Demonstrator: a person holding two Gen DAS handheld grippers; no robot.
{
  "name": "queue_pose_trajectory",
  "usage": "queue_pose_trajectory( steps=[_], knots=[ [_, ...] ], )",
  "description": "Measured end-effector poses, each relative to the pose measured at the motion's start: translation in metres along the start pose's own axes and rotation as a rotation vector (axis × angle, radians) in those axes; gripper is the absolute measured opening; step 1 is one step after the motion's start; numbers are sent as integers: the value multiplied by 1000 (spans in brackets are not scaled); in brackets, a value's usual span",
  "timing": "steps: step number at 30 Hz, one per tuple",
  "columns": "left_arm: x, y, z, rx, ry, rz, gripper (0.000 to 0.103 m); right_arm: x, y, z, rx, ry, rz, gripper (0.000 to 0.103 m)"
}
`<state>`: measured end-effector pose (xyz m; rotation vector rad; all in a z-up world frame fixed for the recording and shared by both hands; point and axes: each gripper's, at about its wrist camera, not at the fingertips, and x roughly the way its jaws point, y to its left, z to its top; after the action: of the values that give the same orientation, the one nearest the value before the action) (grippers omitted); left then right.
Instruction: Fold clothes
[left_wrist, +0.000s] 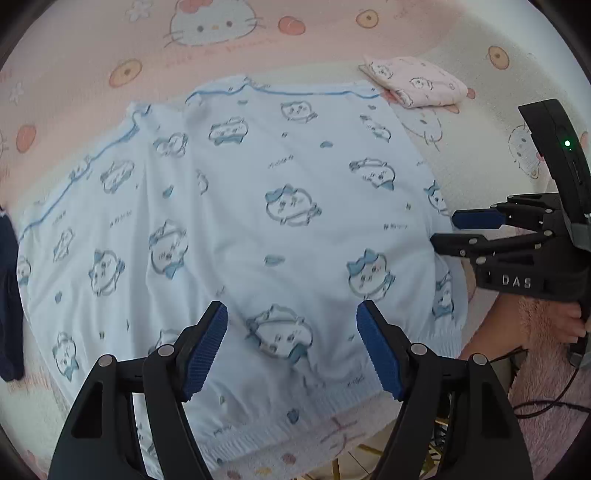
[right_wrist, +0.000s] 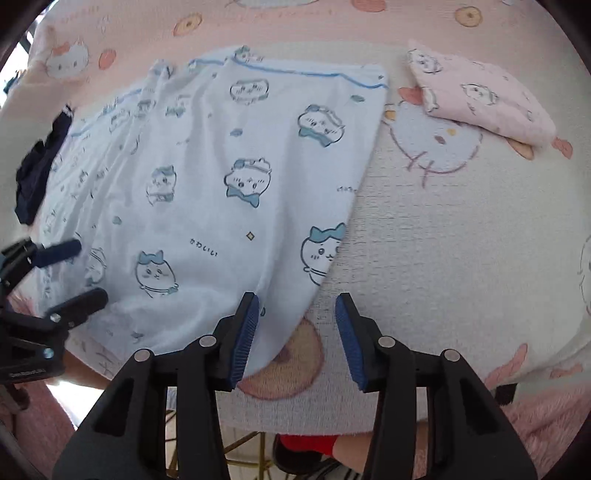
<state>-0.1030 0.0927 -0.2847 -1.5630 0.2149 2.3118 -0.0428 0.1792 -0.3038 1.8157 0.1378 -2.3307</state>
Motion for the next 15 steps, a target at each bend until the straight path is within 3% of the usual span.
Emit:
queue_pose_trajectory(
  steps=[2,5,6,8,10,15],
  knots=[
    [5,-1,12,18,17,24,75,6,-3,5,3,26,-60,43],
    [11,6,28,19,46,39,75,2,-43,5,129,58,-112,47],
    [10,8,29,14,43,28,75,-1,-57,3,178,58,-115,47],
    [10,11,33,14,36,29,75,-14,-73,3,242,-5,-36,47],
    [12,13,35,21,33,41,75,-24,-74,6,242,-69,50,47],
    [11,32,46,41,47,50,75,-3,-56,33,93,-23,-37,45]
  ],
)
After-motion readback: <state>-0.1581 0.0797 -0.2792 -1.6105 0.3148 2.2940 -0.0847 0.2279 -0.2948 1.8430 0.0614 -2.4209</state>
